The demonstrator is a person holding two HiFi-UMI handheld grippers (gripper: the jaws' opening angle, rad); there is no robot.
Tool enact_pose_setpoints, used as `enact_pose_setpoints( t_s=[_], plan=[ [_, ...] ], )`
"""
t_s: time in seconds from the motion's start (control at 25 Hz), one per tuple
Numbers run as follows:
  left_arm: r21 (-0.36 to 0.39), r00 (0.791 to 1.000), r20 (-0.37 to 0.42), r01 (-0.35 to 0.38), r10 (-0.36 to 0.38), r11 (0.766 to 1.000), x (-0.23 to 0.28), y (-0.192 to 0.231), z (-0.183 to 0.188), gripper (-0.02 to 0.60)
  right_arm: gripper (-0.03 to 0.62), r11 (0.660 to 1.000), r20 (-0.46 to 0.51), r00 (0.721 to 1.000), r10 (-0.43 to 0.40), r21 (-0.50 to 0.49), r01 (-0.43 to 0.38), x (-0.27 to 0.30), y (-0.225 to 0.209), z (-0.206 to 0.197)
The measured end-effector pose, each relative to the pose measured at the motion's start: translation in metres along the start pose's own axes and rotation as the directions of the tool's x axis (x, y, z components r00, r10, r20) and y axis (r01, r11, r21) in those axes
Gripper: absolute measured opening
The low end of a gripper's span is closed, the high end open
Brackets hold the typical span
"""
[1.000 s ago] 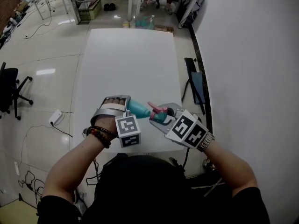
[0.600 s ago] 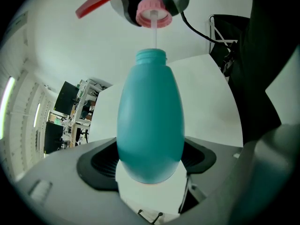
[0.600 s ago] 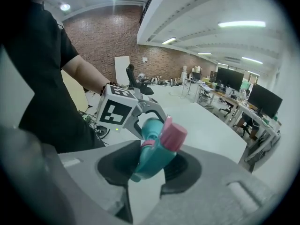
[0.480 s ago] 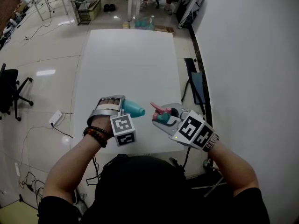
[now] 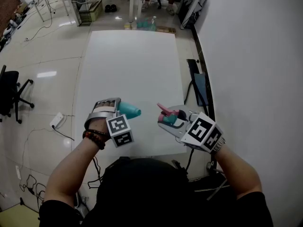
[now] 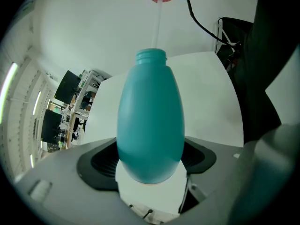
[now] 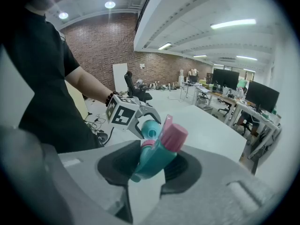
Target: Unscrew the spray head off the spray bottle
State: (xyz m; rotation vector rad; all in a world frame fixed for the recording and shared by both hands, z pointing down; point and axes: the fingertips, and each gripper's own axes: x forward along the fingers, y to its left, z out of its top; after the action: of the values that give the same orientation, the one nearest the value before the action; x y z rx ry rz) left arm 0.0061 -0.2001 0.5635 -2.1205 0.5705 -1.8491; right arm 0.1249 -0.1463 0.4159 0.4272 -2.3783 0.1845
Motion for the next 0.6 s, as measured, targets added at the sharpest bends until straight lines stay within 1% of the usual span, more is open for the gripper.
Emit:
enact_pose_setpoints(
  t_s=[0.12, 0.4, 0.52, 0.6],
  plan=[
    [-0.022, 1.000, -0.013, 0.001, -0.001, 1.000, 0.003, 0.001, -0.006, 0.420, 0.120, 1.000, 0.020, 1.000, -0.005, 0.014, 0.005, -0.009, -0.002, 0.000],
    [-0.092, 0.998, -0.054, 0.017, -0.022, 0.996, 0.013, 0.000, -0.035, 0.420, 0.120, 0.998, 0.048, 0.998, -0.043, 0.047, 0.041, -0.027, -0.009, -0.002],
    [-0.140, 0.998, -0.046, 0.028, -0.035, 0.990, 0.014, -0.001, -0.041, 0.420, 0.120, 0.995, 0.062, 0.996, -0.063, 0.083, 0.058, -0.032, -0.016, -0.005],
    [-0.192, 0.999, -0.021, 0.044, -0.049, 0.980, 0.014, -0.003, -0.041, 0.422, 0.120, 0.992, 0.075, 0.994, -0.080, 0.104, 0.072, -0.032, -0.021, -0.008]
  ],
)
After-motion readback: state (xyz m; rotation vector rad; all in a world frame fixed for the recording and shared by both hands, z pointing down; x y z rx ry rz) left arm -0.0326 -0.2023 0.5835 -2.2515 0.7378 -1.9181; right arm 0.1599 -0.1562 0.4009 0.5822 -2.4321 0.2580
